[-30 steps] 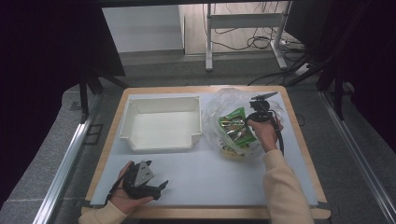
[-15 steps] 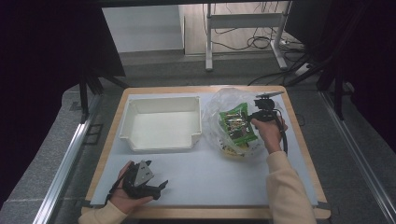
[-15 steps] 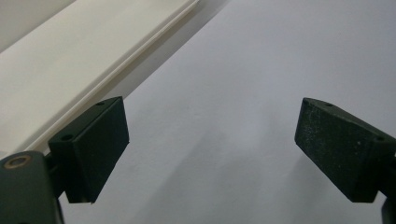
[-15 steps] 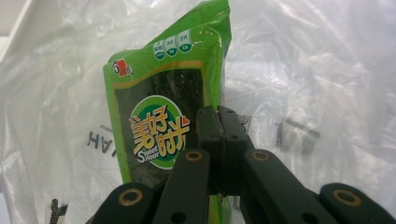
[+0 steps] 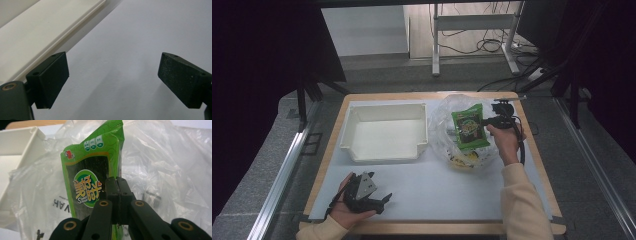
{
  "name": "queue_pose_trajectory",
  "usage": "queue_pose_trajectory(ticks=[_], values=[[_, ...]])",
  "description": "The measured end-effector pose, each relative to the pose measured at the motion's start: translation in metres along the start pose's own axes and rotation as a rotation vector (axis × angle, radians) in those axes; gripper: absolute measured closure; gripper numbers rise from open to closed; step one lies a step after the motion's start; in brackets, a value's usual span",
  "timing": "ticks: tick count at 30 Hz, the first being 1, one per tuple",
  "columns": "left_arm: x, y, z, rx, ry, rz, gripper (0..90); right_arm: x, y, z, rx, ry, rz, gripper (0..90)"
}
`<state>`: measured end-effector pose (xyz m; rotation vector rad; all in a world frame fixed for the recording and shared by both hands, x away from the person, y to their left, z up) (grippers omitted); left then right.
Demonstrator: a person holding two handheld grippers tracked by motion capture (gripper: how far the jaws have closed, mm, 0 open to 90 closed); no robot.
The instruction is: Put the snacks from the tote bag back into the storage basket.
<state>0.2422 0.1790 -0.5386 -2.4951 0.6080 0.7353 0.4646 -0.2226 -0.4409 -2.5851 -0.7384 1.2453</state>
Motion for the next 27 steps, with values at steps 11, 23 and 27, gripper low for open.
queue_pose_trajectory(ticks=[11, 23, 27], values=[[0.0, 0.0, 0.0, -0.001, 0.0, 0.0, 9.8, -0.014, -0.005, -0.006, -0.029, 0.072, -0.04, 90.0], [0.0, 0.0, 0.0, -0.003, 0.001, -0.003, 9.8, -0.025, -0.017, -0.012, -0.059, 0.122, -0.08, 90.0], [0.0, 0.0, 0.0, -0.002, 0.0, -0.001, 9.9, -0.028, -0.021, -0.014, -0.057, 0.138, -0.101, 90.0]])
Point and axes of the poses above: each handheld gripper's, and its own axes: x roughly forward along the jaws, z roughly out of its underside, y roughly to its right, the point moved 2 cm from there along x, roughly forward along the jaws, and after that the axes turned 11 degrees about -z, right-handed, at the moved point
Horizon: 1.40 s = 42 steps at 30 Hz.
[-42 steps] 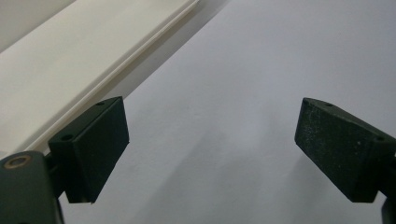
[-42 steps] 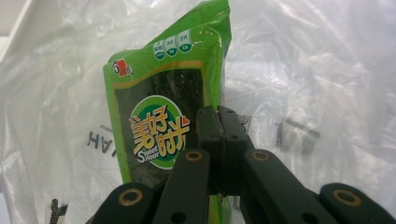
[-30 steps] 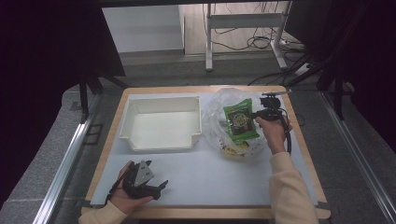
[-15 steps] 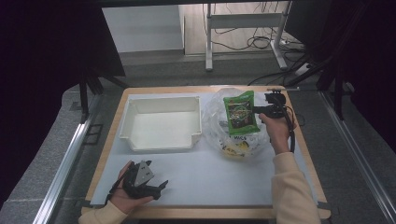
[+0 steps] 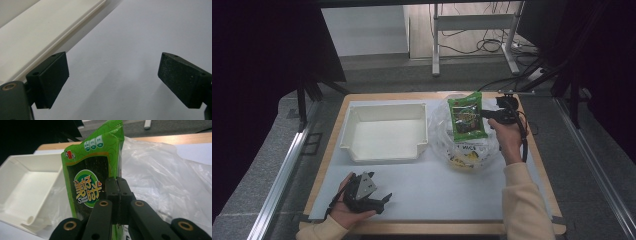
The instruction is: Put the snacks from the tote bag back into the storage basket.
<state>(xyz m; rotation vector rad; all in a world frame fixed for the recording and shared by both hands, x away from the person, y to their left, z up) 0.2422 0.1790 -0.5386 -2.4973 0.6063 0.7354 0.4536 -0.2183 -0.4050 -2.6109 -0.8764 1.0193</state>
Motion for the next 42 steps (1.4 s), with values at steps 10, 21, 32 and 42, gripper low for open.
queue_pose_trajectory(ticks=[10, 21, 32, 42], values=[[0.0, 0.0, 0.0, 0.0, -0.001, 0.001, 9.8, -0.005, -0.007, -0.005, -0.003, 0.038, -0.043, 90.0], [0.0, 0.0, 0.0, -0.001, -0.001, 0.001, 9.8, -0.008, -0.024, -0.009, -0.029, 0.065, -0.087, 90.0], [0.0, 0.0, 0.0, -0.002, -0.001, 0.002, 9.8, -0.004, -0.036, -0.013, -0.021, 0.082, -0.176, 90.0], [0.0, 0.0, 0.0, 0.005, -0.004, 0.0, 9.8, 0.006, -0.05, -0.016, -0.034, 0.083, -0.211, 90.0]])
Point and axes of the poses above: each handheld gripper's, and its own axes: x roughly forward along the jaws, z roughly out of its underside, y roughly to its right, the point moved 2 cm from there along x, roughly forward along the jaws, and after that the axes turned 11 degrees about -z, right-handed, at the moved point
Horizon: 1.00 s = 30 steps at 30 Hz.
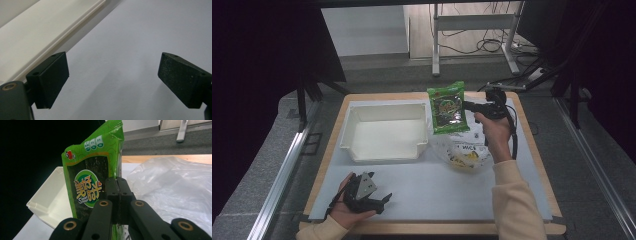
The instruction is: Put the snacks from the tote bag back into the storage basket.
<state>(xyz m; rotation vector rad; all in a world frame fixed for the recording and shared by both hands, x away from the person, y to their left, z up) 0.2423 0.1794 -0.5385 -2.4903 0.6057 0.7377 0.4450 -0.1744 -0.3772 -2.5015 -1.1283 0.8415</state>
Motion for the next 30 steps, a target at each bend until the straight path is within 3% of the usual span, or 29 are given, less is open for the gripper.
queue_pose_trajectory(ticks=[30], values=[[0.0, 0.0, 0.0, -0.003, 0.003, 0.003, 9.8, 0.037, -0.029, -0.001, -0.02, -0.018, -0.09, 90.0]])
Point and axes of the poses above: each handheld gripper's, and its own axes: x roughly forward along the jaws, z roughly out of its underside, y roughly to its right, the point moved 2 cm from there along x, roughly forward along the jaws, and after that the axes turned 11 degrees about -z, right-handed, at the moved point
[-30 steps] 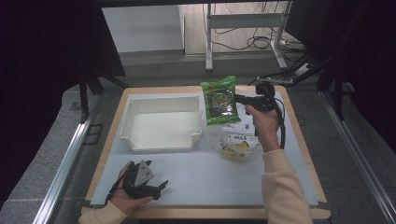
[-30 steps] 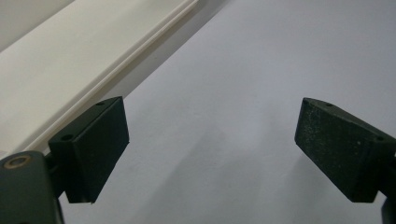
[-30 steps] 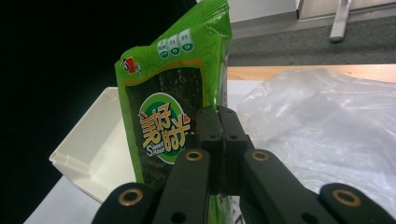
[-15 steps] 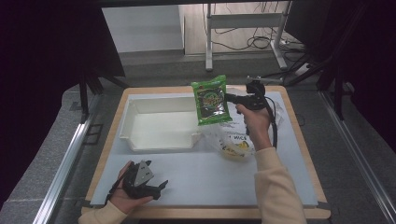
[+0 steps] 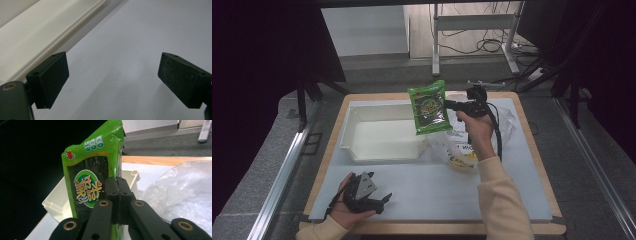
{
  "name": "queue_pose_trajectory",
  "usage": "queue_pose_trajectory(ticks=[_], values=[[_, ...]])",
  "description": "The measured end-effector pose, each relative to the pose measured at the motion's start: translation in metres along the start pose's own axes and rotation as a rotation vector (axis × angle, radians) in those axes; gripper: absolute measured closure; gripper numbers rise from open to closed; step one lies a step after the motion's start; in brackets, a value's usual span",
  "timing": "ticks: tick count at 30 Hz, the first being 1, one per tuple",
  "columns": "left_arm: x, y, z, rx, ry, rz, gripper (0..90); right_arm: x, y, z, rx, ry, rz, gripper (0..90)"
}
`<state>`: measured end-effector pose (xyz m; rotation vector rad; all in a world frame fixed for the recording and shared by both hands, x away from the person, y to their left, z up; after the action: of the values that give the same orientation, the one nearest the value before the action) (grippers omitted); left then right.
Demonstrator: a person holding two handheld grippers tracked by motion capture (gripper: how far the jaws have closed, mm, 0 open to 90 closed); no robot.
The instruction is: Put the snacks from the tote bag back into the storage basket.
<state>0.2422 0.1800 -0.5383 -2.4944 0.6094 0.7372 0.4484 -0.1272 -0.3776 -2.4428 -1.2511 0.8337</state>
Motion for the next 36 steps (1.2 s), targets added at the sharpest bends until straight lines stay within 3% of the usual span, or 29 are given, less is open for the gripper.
queue_pose_trajectory(ticks=[21, 36], values=[[0.0, -0.001, 0.0, -0.002, 0.001, 0.0, 9.8, 0.038, -0.011, 0.003, -0.01, -0.029, -0.055, 90.0], [0.0, 0.0, 0.0, -0.002, 0.002, 0.0, 9.8, 0.054, -0.017, 0.008, -0.001, -0.036, -0.07, 90.0]])
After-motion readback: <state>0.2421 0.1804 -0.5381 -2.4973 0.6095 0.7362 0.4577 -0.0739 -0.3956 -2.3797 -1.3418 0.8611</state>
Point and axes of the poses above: each handheld gripper's, and its own axes: x roughly forward along the jaws, z roughly out of its underside, y roughly to its right, the point moved 2 cm from there along x, roughly forward along the jaws, and after that the axes turned 11 degrees about -z, right-handed, at the moved point
